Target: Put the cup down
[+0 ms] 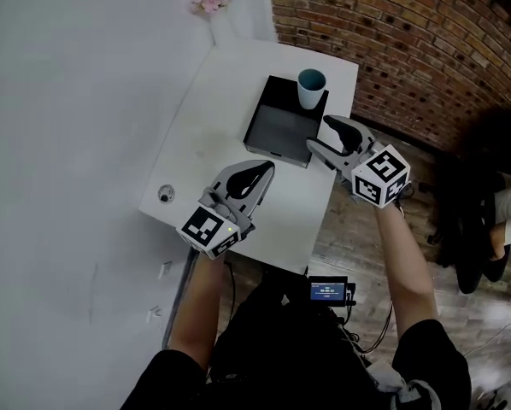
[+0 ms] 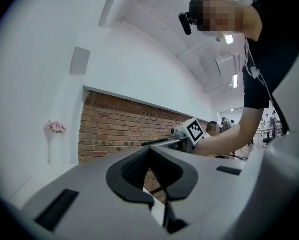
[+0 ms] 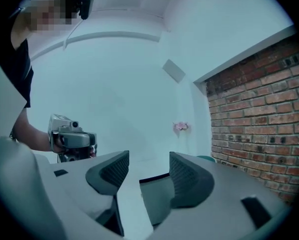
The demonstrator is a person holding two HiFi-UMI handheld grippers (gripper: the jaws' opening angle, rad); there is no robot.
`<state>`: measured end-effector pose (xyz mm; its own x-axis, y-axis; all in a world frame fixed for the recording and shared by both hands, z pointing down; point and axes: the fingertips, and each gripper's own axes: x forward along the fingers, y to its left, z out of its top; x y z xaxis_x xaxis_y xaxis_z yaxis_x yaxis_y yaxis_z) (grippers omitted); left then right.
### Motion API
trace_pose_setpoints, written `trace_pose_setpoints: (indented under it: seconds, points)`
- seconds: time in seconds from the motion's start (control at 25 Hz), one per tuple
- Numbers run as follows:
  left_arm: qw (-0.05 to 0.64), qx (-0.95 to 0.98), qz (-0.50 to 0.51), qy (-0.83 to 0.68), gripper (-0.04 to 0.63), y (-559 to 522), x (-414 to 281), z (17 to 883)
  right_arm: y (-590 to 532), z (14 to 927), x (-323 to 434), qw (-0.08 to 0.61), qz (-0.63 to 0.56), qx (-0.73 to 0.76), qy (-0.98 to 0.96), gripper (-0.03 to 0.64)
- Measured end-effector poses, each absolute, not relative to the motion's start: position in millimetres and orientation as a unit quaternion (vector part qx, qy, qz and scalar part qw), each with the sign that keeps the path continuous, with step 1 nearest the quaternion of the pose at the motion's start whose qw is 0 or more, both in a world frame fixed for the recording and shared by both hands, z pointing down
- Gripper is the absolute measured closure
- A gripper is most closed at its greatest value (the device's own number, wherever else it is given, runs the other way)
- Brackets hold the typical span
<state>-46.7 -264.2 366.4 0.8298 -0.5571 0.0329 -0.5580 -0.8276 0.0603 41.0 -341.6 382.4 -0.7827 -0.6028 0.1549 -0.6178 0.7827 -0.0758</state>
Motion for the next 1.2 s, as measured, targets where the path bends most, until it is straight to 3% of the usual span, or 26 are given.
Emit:
trace_pose_setpoints:
  seconds: [0.64,1.2]
  points:
    - [0.043,0.963,0.016,-0.267,0.588,-247.6,-44.6,368.5,-285.2,373.9,38.5,0.048,0.078,0.348,-0.933,0.531]
    - [0.058,0.964,0.023,-0.257,0.588,-240.5,-46.2,376.4,-257.0,385.6,40.6,0.016,0.121,0.367,-0.922,0.601]
